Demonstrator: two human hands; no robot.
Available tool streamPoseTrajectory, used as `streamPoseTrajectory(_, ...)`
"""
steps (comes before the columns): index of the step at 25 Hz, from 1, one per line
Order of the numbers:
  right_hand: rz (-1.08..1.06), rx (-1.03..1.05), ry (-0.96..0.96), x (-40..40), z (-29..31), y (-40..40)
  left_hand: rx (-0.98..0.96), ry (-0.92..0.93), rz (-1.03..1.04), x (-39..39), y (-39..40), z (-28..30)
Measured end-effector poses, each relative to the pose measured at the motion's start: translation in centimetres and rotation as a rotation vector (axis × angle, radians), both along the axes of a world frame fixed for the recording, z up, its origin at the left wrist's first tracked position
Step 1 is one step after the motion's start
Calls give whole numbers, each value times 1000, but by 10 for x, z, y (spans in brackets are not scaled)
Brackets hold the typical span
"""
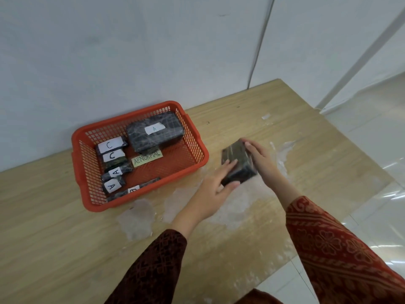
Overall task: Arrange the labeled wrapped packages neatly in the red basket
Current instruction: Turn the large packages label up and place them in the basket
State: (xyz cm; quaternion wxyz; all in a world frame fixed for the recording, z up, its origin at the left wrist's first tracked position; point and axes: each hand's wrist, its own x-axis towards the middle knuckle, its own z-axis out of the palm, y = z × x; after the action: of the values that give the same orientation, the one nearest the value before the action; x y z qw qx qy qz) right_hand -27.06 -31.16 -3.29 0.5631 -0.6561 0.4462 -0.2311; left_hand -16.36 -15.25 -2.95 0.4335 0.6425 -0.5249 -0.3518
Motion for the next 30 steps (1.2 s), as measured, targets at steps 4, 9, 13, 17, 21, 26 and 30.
streamPoseTrajectory(4, 160, -259, -8, 19, 39, -3, -127, 519, 123, 44, 13, 45)
streamPoseTrajectory(9, 219, -192, -61, 74, 50, 5, -199, 1004, 375, 91, 47, 44)
streamPoseTrajectory(13, 334, -254, 14, 102, 41, 28, -166, 909, 710, 107, 70, 33)
streamPoseTrajectory(17, 630, -76, 65, 111, 38, 54, -203, 888, 1043, 125, 79, 30)
streamPoseTrajectory(21, 780, -83, 173, 121, 28, 76, -193, 669, 1038, 133, 70, 35)
streamPoseTrajectory(26, 709, 103, 14, 138, 41, 74, -84, 582, 734, 138, 69, 39)
streamPoseTrajectory(30, 527, 182, -104, 151, 52, 52, 90, 424, 590, 145, 69, 37)
